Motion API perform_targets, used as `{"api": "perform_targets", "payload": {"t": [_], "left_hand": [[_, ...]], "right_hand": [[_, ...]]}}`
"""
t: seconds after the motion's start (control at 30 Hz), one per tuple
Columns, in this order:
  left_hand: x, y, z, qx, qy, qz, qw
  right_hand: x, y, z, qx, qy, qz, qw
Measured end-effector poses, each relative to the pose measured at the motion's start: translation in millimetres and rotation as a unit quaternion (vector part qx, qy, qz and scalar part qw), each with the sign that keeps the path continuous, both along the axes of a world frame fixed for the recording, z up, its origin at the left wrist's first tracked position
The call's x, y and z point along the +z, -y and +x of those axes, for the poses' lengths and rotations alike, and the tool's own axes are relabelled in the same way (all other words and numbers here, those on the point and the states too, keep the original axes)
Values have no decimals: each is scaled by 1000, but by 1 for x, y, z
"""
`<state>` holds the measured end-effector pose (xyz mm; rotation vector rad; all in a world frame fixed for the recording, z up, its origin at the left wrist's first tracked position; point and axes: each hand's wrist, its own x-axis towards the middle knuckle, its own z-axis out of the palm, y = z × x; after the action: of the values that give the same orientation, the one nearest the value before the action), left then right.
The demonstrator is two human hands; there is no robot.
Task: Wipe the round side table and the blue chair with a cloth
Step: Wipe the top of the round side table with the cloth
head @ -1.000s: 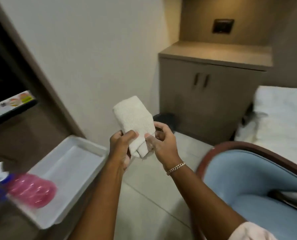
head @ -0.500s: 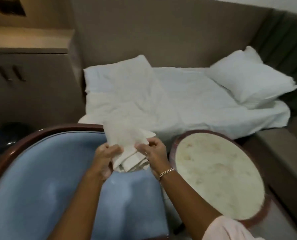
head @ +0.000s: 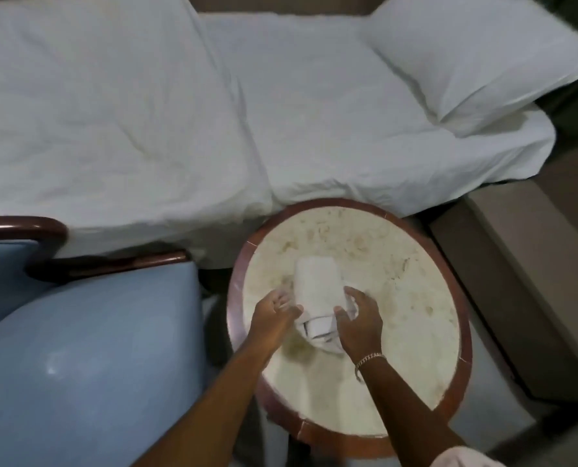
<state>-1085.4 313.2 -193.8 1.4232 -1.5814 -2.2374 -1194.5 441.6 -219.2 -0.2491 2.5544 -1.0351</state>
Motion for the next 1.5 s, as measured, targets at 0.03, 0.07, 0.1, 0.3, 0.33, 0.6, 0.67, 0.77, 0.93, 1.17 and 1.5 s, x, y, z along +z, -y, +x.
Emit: {"api": "perform_targets", "payload": {"t": [0.03,0.07,0.1,0.3,0.33,0.6,0.67,0.77,0.93,1.17,1.5], "left_hand": [[-18,-5,-14,-23,41,-43,998],[-35,-9,-22,-59,83,-100,990],[-54,-13,-26,-97,115,-161,975],[-144,-3,-30,-337,180,-495,780],[-151,2,-36,-334,183,-520,764],[-177,37,-99,-237,232,-583,742],[-177,41,-103,-228,231,-589,740],[-176,42,-104,-225,227,-593,739],[-177,43,-105,-233,244,-594,731],[-178,41,-101,-241,234,-616,712],[-189,44,-85,-259,170,-650,694]], "right_hand": [[-22,-5,-16,35,-4,64,997],[-41,-7,-29,78,-30,125,989],[-59,-7,-38,132,-76,174,973],[-124,30,-80,340,-275,231,869],[-129,34,-102,306,-283,234,879],[-129,117,-216,52,-204,207,955],[-131,132,-194,355,-292,162,873],[-125,134,-218,433,-337,167,819],[-112,130,-244,-44,-118,238,963],[-125,46,-212,272,-286,224,891],[-130,-70,-120,486,-336,176,788]]}}
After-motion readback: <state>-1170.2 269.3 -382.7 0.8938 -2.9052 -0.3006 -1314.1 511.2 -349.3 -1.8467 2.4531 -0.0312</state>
